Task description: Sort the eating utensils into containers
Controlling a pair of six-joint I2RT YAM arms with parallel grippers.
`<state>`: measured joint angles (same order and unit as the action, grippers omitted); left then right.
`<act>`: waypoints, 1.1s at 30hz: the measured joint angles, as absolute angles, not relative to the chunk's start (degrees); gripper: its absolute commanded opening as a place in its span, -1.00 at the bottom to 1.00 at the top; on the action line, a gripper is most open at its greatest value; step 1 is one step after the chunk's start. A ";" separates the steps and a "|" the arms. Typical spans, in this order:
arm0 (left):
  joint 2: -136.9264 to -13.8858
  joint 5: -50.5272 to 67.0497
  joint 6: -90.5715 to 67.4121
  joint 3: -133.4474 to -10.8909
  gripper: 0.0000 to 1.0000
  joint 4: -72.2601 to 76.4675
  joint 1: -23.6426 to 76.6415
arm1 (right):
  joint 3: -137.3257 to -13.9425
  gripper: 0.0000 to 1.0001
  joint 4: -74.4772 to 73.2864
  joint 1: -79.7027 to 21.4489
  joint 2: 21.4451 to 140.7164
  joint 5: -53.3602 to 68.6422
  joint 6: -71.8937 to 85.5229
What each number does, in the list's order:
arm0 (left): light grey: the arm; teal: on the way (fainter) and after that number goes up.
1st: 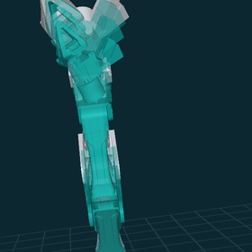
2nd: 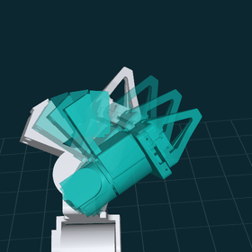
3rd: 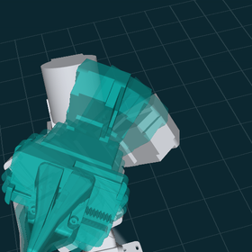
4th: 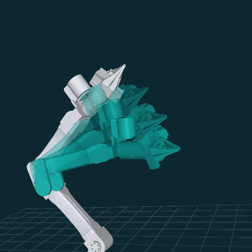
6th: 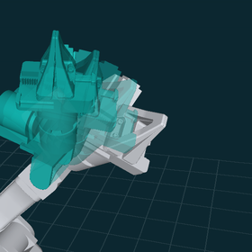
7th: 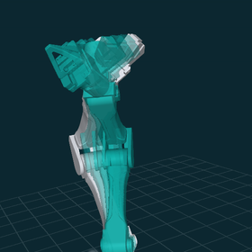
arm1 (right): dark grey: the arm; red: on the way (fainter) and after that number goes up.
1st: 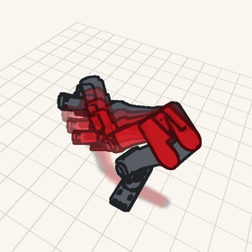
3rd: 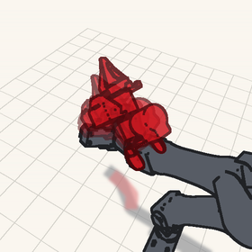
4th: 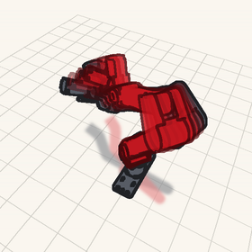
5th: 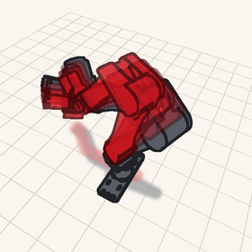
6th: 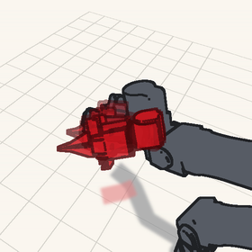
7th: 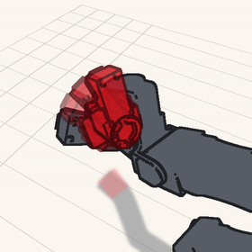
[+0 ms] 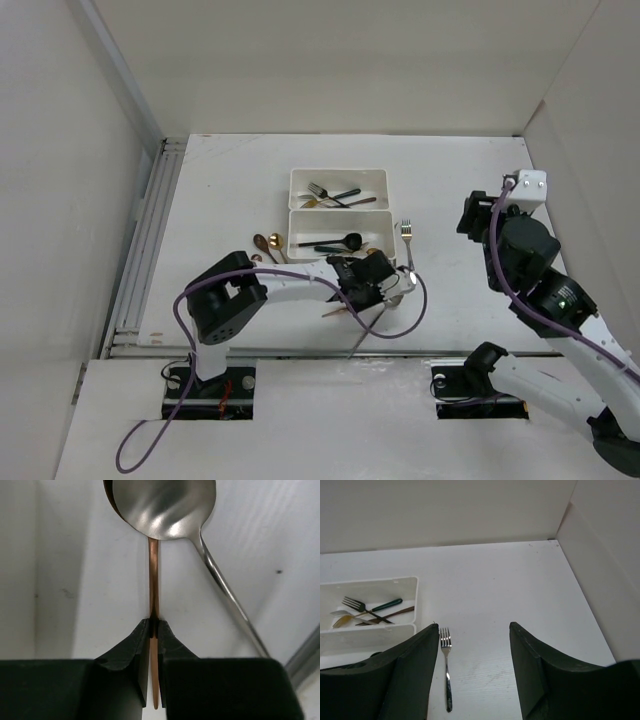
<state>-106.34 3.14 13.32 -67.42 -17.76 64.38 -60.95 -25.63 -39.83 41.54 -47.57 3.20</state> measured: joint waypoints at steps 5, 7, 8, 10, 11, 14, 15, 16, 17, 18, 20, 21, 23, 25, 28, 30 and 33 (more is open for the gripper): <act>-105.19 -4.38 15.79 -65.91 -1.00 -17.43 63.40 | -61.04 0.28 -25.78 -39.83 40.62 -47.79 3.22; -104.97 -6.26 16.29 -65.91 -1.00 -18.81 62.85 | -61.04 0.28 -25.78 -39.83 40.38 -47.86 3.25; -104.88 -7.09 16.45 -65.93 -1.00 -19.59 62.52 | -61.04 0.28 -25.78 -39.83 40.21 -47.88 3.22; -104.55 -10.20 16.62 -65.93 -1.00 -21.26 62.43 | -61.04 0.28 -25.78 -39.83 40.10 -48.03 3.25; -104.36 -12.32 16.99 -65.93 -1.00 -21.82 62.57 | -61.04 0.28 -25.78 -39.83 40.10 -48.12 3.22; -102.83 -20.05 20.34 -65.34 -1.00 -22.04 64.58 | -61.04 0.28 -25.80 -39.83 40.10 -48.31 3.25; -102.19 -22.17 21.43 -65.19 -1.00 -22.09 65.39 | -61.04 0.28 -25.80 -39.83 40.07 -48.45 3.22; -101.69 -24.29 22.68 -65.17 -1.00 -22.04 66.24 | -61.04 0.28 -25.78 -39.83 40.05 -48.53 3.25; -101.27 -26.13 23.83 -65.17 -1.00 -21.82 66.87 | -61.04 0.28 -25.78 -39.83 40.03 -48.66 3.25; -100.92 -27.83 24.93 -65.17 -1.00 -21.43 67.22 | -61.04 0.28 -25.78 -39.83 39.99 -48.73 3.22; -100.51 -30.65 26.87 -65.17 -1.00 -20.38 67.40 | -61.04 0.28 -25.78 -39.83 39.94 -48.90 3.27; -100.40 -31.88 27.88 -65.17 -1.00 -19.77 67.40 | -61.04 0.28 -25.78 -39.83 39.79 -48.93 3.27; -100.36 -33.85 29.71 -65.17 -1.00 -18.61 67.40 | -61.04 0.28 -25.80 -39.83 39.68 -48.99 3.27; -100.33 -35.31 31.66 -65.17 -1.00 -17.12 67.40 | -61.04 0.28 -25.80 -39.83 39.42 -49.04 3.44; -100.31 -36.42 34.11 -65.17 -1.00 -15.42 67.40 | -61.06 0.28 -25.80 -39.83 38.92 -49.23 3.73; -100.27 -36.67 35.27 -65.21 -1.00 -14.63 67.40 | -61.23 0.28 -25.87 -39.83 38.52 -49.32 4.03; -99.85 -36.56 36.40 -65.76 -1.00 -14.41 67.40 | -61.52 0.28 -26.02 -39.83 38.04 -49.43 4.62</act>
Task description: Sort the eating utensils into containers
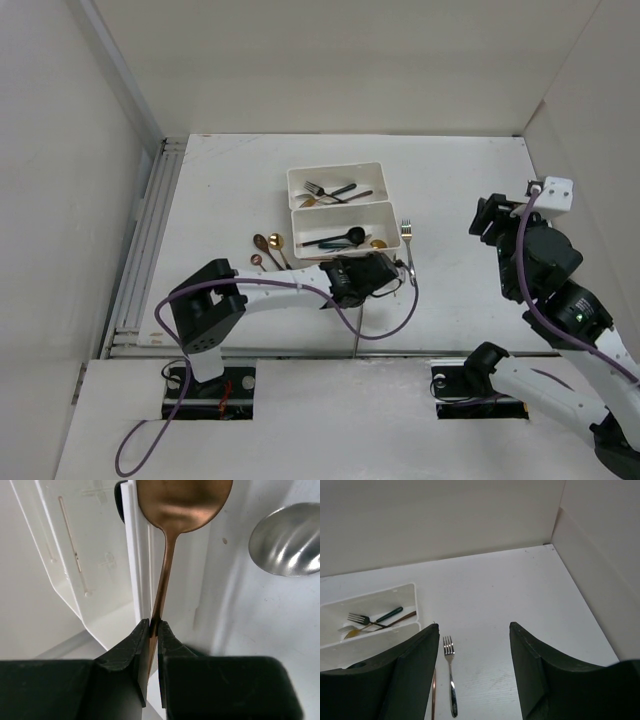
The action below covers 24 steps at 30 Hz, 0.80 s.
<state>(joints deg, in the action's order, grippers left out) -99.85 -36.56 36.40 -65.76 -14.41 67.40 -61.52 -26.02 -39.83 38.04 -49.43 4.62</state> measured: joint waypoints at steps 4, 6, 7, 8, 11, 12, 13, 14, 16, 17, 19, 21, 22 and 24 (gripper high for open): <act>-99.37 -33.80 35.99 -68.71 -1.00 -16.19 67.40 | -61.58 0.28 -26.35 -39.83 37.89 -49.58 5.23; -99.24 -31.31 34.54 -70.67 -1.00 -18.31 67.37 | -61.58 0.28 -26.61 -39.83 37.89 -49.58 5.45; -99.11 -29.80 33.63 -71.77 -1.00 -19.62 67.31 | -61.58 0.28 -26.61 -39.83 37.89 -49.58 5.61; -99.00 -28.01 32.49 -72.88 -1.00 -21.10 67.11 | -61.58 0.28 -26.61 -39.83 37.89 -49.56 5.65; -98.37 -22.61 29.54 -75.48 -1.00 -24.53 66.35 | -61.58 0.28 -26.61 -39.83 37.89 -49.45 5.87; -98.26 -20.93 28.64 -76.42 -1.00 -25.61 65.95 | -61.58 0.28 -26.57 -39.83 37.89 -49.19 5.87; -98.17 -19.57 27.97 -77.23 -1.00 -26.33 65.63 | -61.58 0.28 -26.57 -39.83 37.91 -49.04 5.89; -98.13 -18.31 27.38 -78.24 -1.00 -27.20 65.12 | -61.58 0.28 -26.55 -39.83 38.00 -48.86 5.89; -98.13 -16.10 26.44 -80.42 -1.00 -28.51 64.20 | -61.58 0.28 -26.52 -39.83 38.35 -48.25 5.93; -98.13 -15.11 26.13 -81.38 -1.00 -28.80 63.68 | -61.58 0.28 -26.48 -39.83 38.68 -47.92 5.96; -98.13 -13.80 25.61 -82.85 -1.00 -28.91 62.74 | -61.58 0.28 -26.26 -39.83 39.53 -47.24 6.04; -98.13 -13.02 25.50 -83.55 -1.00 -28.60 61.67 | -61.58 0.28 -26.13 -39.83 40.42 -46.59 6.04; -98.13 -12.78 25.50 -83.61 -1.00 -28.27 61.10 | -61.58 0.28 -26.13 -39.83 40.75 -46.41 6.04; -98.13 -12.47 25.63 -83.59 -1.00 -27.99 60.20 | -61.58 0.28 -26.13 -39.83 41.21 -46.06 6.04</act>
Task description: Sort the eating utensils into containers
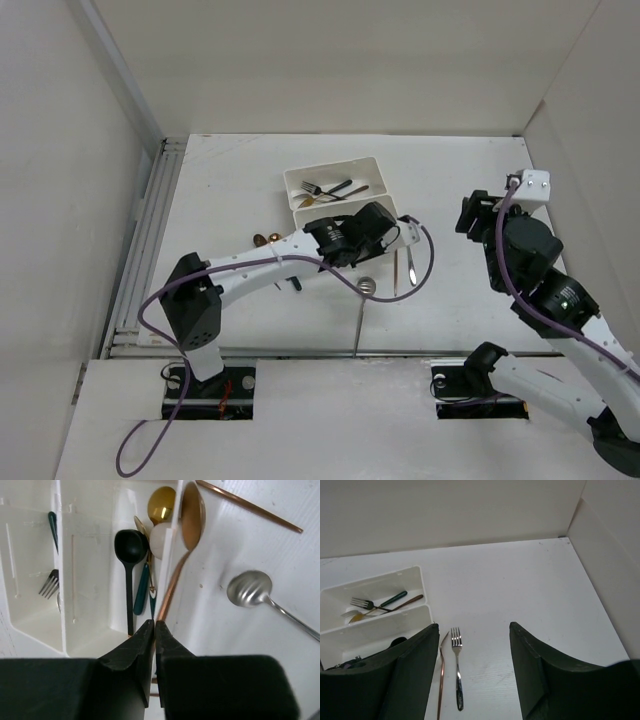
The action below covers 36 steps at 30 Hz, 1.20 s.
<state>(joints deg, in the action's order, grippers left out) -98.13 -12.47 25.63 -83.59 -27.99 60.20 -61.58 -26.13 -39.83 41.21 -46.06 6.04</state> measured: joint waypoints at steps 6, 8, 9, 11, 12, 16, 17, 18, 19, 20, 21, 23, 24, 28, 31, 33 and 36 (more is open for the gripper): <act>-97.84 -11.42 26.15 -79.50 -1.00 -24.93 59.40 | -61.56 0.28 -26.13 -39.83 41.36 -46.13 6.04; -97.84 -11.00 26.30 -78.43 -1.00 -24.95 59.42 | -61.56 0.28 -26.17 -39.83 40.99 -46.15 6.04; -97.84 -11.05 26.35 -78.26 -1.00 -24.91 59.42 | -61.56 0.28 -26.17 -39.83 40.82 -46.15 6.04; -97.84 -11.09 26.57 -78.24 -1.00 -24.43 59.37 | -61.56 0.28 -26.17 -39.83 40.51 -46.15 6.04; -97.82 -10.57 26.74 -78.24 -1.00 -24.23 59.35 | -61.56 0.28 -26.15 -39.83 40.42 -46.19 6.04; -97.82 -6.42 27.83 -77.91 -0.47 -25.04 59.02 | -61.56 0.28 -26.17 -39.83 40.14 -46.35 6.04; -97.82 -5.56 27.86 -77.52 -0.38 -25.19 59.02 | -61.56 0.28 -26.17 -39.83 40.14 -46.33 6.04; -97.86 -4.69 28.10 -76.73 -0.27 -25.08 59.02 | -61.56 0.28 -26.17 -39.83 40.14 -46.33 6.04; -98.00 -3.97 28.42 -75.85 -0.24 -25.17 59.02 | -61.56 0.28 -26.20 -39.83 40.14 -46.33 6.07; -98.32 -3.01 28.62 -74.83 -0.24 -25.34 59.02 | -61.56 0.28 -26.17 -39.83 40.14 -46.33 6.04; -99.04 -2.04 28.95 -73.89 -0.21 -25.67 59.02 | -61.56 0.28 -26.20 -39.83 40.14 -46.33 6.04; -100.77 0.25 29.10 -72.79 -0.21 -26.52 59.02 | -61.54 0.28 -26.20 -39.83 40.14 -46.35 6.02; -101.82 1.39 29.04 -72.62 -0.21 -27.11 59.02 | -61.52 0.28 -26.20 -39.83 40.14 -46.35 6.02; -104.95 2.70 27.29 -72.55 -0.34 -26.68 59.07 | -61.30 0.28 -26.20 -39.83 40.14 -46.35 5.72; -106.30 0.62 26.02 -72.55 -0.39 -24.88 58.83 | -61.01 0.28 -26.17 -39.83 40.14 -46.30 5.19; -106.41 -0.78 25.58 -72.44 -0.39 -23.70 58.30 | -60.99 0.28 -26.17 -39.83 40.14 -46.30 4.71; -106.08 -2.50 25.96 -71.81 -0.42 -21.17 56.66 | -60.99 0.28 -26.17 -39.83 40.14 -46.35 4.25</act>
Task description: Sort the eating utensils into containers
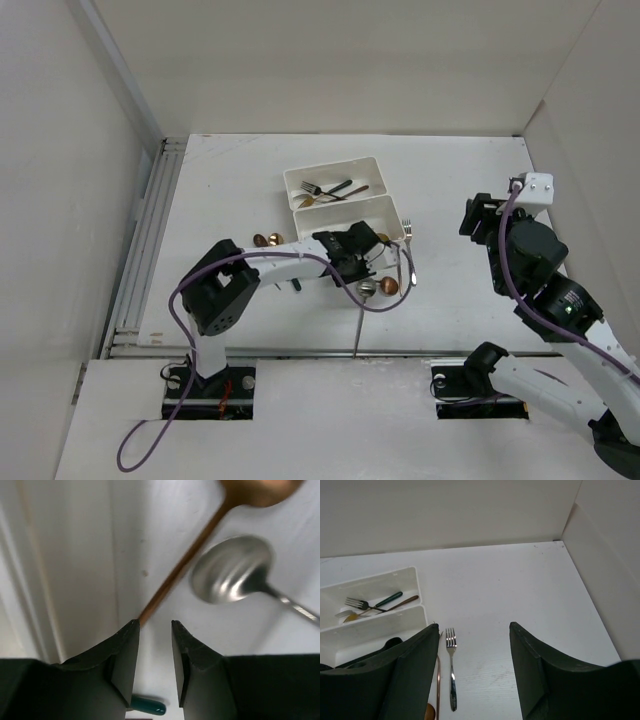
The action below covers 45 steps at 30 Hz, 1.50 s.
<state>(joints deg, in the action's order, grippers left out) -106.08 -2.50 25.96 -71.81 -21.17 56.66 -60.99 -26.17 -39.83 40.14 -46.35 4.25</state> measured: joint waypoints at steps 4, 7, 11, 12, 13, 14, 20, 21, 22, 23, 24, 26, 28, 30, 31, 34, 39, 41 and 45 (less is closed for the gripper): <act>-106.00 -2.92 26.96 -70.52 -0.44 -20.97 51.62 | -60.99 0.28 -26.17 -39.83 40.14 -46.35 3.84; -106.00 -3.11 27.18 -70.22 -0.44 -21.15 47.64 | -60.99 0.28 -26.15 -39.83 40.14 -46.35 3.66; -106.15 -3.95 27.35 -71.11 -0.42 -21.61 43.97 | -60.90 0.28 -26.13 -39.83 40.14 -46.35 3.22; -106.26 -4.16 27.42 -71.81 -0.42 -21.80 43.62 | -60.90 0.28 -26.13 -39.83 40.14 -46.35 3.20; -106.41 -4.19 27.44 -72.62 -0.38 -22.06 43.48 | -60.90 0.28 -26.13 -39.83 40.16 -46.37 3.20; -106.48 -4.12 27.62 -73.43 -0.35 -22.26 43.53 | -60.90 0.28 -26.11 -39.83 40.21 -46.37 3.18; -105.95 -0.69 32.77 -73.36 0.02 -22.72 46.22 | -60.86 0.30 -26.09 -39.83 40.58 -46.37 2.57; -105.51 0.56 34.15 -72.23 0.02 -22.81 47.05 | -60.69 0.30 -26.04 -39.83 40.58 -46.37 2.55; -105.16 1.80 35.09 -71.29 0.05 -23.18 47.83 | -60.42 0.30 -26.04 -39.83 40.58 -46.37 2.52; -105.01 3.05 36.05 -70.65 0.05 -23.92 48.71 | -60.14 0.30 -26.09 -39.83 40.49 -46.37 2.48; -105.01 4.34 36.47 -70.54 0.05 -24.93 49.50 | -59.99 0.30 -26.15 -39.83 40.47 -46.35 2.39; -105.30 7.40 36.53 -71.35 0.05 -27.14 50.72 | -59.94 0.30 -26.15 -39.83 40.47 -46.33 2.37; -105.65 10.33 35.57 -73.23 0.05 -29.06 51.07 | -59.94 0.30 -26.15 -39.83 40.47 -46.33 2.35; -105.78 13.45 33.58 -75.05 0.05 -29.98 50.89 | -59.94 0.30 -26.20 -39.83 40.47 -46.33 2.35; -105.73 14.85 32.08 -75.59 0.05 -30.06 50.89 | -59.94 0.30 -26.24 -39.83 40.47 -46.33 2.37; -105.49 17.87 23.86 -75.83 0.08 -30.04 50.70 | -59.94 0.30 -26.50 -39.83 40.47 -46.33 2.44; -105.47 20.43 7.79 -74.41 0.28 -29.45 51.24 | -59.94 0.30 -27.11 -39.83 40.47 -46.26 3.75; -105.47 20.32 3.36 -73.71 0.31 -29.52 52.34 | -59.94 0.30 -27.99 -39.83 40.47 -46.22 4.45; -105.47 19.22 -3.07 -73.54 0.33 -29.32 55.55 | -59.94 0.30 -30.22 -39.83 40.56 -46.06 5.39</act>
<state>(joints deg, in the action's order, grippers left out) -105.47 19.22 -3.07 -73.54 -29.32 55.55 -59.94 -30.22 -39.83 40.56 -46.06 5.39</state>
